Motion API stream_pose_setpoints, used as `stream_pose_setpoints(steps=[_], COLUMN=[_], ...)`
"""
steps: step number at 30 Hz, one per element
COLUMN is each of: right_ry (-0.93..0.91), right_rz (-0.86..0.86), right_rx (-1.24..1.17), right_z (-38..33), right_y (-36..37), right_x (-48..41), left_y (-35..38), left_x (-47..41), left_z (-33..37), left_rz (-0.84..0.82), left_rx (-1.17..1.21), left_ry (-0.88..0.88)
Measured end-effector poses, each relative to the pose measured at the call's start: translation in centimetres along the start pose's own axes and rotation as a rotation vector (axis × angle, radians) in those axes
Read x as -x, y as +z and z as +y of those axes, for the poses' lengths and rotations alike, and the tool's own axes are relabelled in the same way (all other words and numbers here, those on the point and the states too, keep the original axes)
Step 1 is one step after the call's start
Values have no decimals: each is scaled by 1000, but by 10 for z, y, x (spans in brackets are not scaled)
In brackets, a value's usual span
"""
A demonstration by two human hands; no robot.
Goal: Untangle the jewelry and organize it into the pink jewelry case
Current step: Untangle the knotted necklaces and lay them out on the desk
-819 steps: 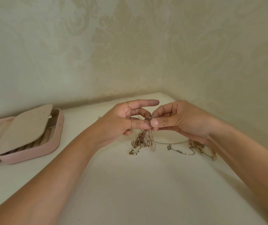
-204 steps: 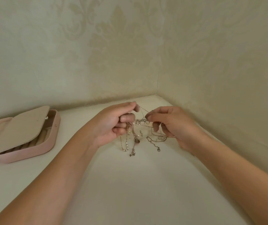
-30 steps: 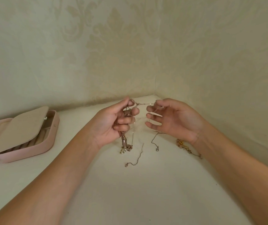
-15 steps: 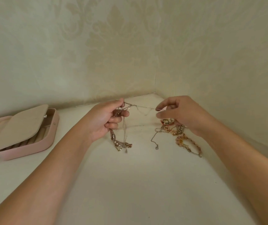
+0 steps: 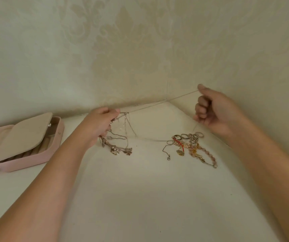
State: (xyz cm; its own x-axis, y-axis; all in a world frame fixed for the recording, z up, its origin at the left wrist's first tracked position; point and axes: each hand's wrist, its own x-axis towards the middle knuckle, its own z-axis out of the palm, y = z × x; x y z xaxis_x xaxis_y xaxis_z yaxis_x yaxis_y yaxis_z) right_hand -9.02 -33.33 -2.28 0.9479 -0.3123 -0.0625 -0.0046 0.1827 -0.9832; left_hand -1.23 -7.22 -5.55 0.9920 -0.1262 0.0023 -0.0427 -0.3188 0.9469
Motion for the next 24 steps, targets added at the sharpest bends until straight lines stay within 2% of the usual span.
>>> stream_pose_setpoints(steps=[2, 5, 8, 12, 15, 18, 21, 24], right_ry=[1, -37, -35, -62, -92, -46, 32, -26], right_rz=[2, 8, 72, 177, 190, 186, 151, 135], right_rx=[-93, 22, 355, 825, 1175, 1465, 1576, 1551], right_z=[-6, -8, -5, -4, -2, 2, 3, 4], right_y=[-7, -11, -8, -5, -4, -8, -9, -1], right_x=[-1, -2, -4, -1, 3, 1, 1, 5], left_y=[-9, -16, -19, -27, -30, -36, -45, -44], left_x=[-4, -4, -4, -5, -4, -6, -10, -6], left_z=[-1, 1, -1, -4, -7, -8, -5, 1], left_rz=[25, -26, -13, 99, 204, 287, 197, -84], left_rx=[98, 234, 180, 25, -54, -42, 225, 417], left_ry=[-14, -30, -16, -7, 17, 41, -8, -58])
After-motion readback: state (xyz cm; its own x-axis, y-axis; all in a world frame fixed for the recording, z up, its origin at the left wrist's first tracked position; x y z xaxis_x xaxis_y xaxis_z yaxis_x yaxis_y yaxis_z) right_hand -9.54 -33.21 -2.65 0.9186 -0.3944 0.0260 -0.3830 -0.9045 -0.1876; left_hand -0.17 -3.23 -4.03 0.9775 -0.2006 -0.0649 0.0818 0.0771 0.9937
